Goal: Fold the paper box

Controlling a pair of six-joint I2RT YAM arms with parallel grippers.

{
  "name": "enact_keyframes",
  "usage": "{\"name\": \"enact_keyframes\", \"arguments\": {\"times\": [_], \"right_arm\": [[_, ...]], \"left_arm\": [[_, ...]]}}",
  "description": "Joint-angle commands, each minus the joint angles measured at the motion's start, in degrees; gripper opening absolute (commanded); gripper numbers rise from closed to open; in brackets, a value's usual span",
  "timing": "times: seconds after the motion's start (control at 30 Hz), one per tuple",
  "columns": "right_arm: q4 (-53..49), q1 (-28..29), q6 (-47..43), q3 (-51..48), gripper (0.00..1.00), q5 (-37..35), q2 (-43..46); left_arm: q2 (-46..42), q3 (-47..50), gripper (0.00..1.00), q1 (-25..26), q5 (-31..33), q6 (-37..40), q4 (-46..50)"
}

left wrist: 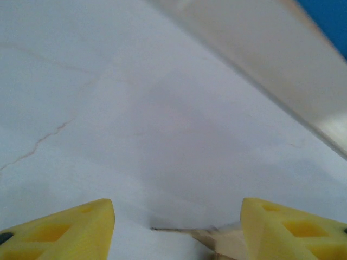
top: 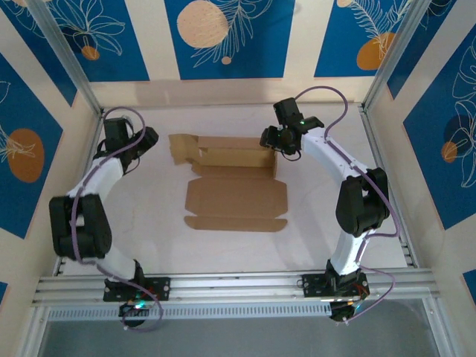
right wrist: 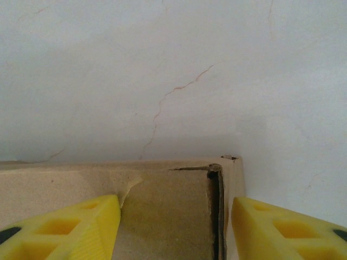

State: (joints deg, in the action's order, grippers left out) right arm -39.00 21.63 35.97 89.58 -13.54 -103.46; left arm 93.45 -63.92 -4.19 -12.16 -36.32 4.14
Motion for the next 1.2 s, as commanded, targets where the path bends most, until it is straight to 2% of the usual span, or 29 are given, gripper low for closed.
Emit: {"name": "enact_keyframes", "arguments": {"times": [0.0, 0.13, 0.23, 0.4, 0.7, 0.83, 0.97, 1.17], "right_arm": [[-4.0, 0.8, -1.2, -1.4, 0.58, 0.0, -1.6], [-4.2, 0.9, -1.2, -1.3, 0.58, -0.1, -1.6], [-4.1, 0.9, -1.1, -1.2, 0.58, -0.2, -1.7], [-4.2, 1.0, -0.7, -0.7, 0.58, -0.2, -2.3], [-4.2, 0.9, -0.6, 0.0, 0.58, 0.3, -2.7], [-4.1, 0.6, -1.9, 0.2, 0.58, 0.5, -2.9], [-3.6, 0.2, -3.1, 0.4, 0.58, 1.4, -3.1], [-3.4, 0.1, -4.3, 0.8, 0.58, 2.4, -3.7]], "left_arm": [[7.5, -6.3, 0.62, -0.4, -7.4, -2.5, 0.4], [16.8, -13.3, 0.60, -0.2, -15.6, -1.8, 2.7], [18.9, -14.5, 0.60, 0.7, -19.2, 1.0, 3.2], [16.5, -10.1, 0.58, 2.5, -25.5, 1.4, -1.1], [10.3, 0.9, 0.55, 4.4, -30.5, -1.9, -11.0], [7.6, 3.1, 0.54, 5.6, -30.4, 0.5, -11.0], [4.5, 1.8, 0.56, 8.5, -24.7, 11.5, -2.4], [1.1, 4.0, 0.56, 12.7, -19.2, 19.8, -2.9]]}}
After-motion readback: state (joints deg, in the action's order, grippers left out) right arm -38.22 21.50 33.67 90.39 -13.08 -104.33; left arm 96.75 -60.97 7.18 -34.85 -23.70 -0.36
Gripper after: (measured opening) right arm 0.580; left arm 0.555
